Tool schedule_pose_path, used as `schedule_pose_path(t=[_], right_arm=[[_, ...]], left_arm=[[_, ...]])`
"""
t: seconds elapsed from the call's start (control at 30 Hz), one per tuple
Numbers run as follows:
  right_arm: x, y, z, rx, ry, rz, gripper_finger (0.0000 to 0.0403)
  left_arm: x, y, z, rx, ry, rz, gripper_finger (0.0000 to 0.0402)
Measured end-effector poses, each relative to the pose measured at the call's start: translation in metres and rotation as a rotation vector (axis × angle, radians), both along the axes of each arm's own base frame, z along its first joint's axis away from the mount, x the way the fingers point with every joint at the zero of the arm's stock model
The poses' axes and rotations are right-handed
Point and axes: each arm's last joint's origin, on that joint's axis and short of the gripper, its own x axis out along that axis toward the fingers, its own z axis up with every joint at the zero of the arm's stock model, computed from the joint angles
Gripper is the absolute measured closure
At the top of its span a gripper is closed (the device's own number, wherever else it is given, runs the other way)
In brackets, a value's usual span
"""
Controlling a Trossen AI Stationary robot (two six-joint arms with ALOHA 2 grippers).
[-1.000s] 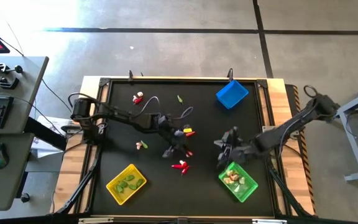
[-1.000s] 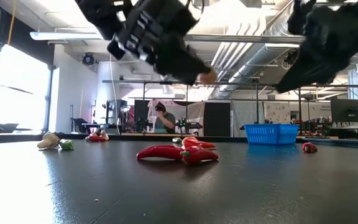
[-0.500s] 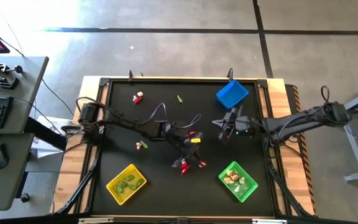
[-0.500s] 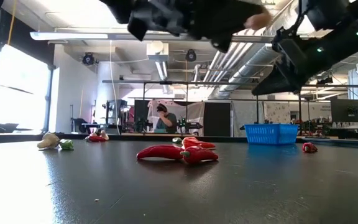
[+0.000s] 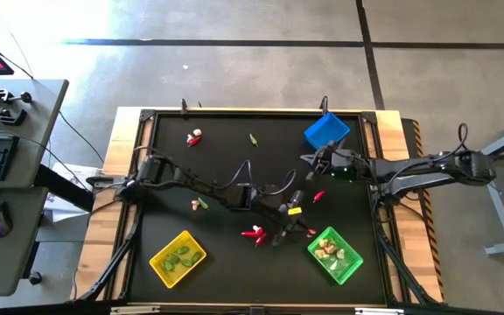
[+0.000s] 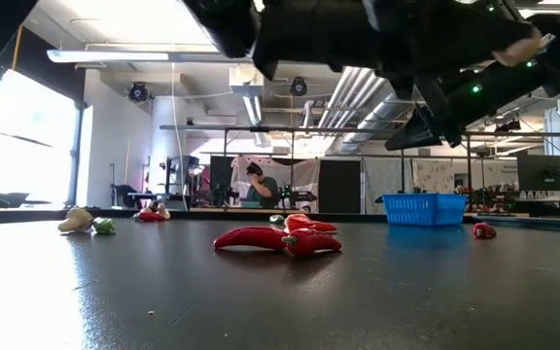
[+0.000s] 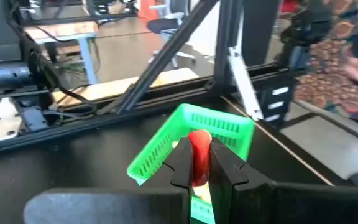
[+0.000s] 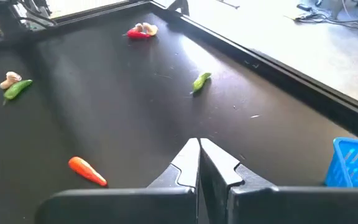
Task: Sort produce into baskets
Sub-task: Put the red mushroom into the green bin
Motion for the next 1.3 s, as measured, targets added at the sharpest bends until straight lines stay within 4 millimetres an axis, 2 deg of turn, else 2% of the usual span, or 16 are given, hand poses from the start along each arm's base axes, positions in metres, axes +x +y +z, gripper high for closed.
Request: schedule_pose_path(t=[0.37,0.63,1.07,1.17,1.3], right_arm=[[-0.001,-0.013,0.003,-0.033,-0.016,0.016,0.0403],[-0.002,-0.020,0.004,-0.053,-0.011,-0.006,0.0403],[-0.003,-0.022,0.003,-0.052,-0.004,-0.019,0.0403],[-0.002,-0.022,0.003,-0.052,-0.005,-0.019,0.0403],[-0.002,-0.022,0.003,-0.051,-0.005,-0.018,0.0403]], left_arm=[[0.029,-0.027,-0.019,0.020,-0.012,0.052,0.0394],[0.039,-0.033,-0.033,0.054,0.055,0.042,0.0394],[0.054,-0.048,-0.042,0.120,0.135,-0.044,0.0394],[0.055,-0.049,-0.041,0.120,0.139,-0.046,0.0384],[0.055,-0.048,-0.042,0.122,0.148,-0.043,0.0351]])
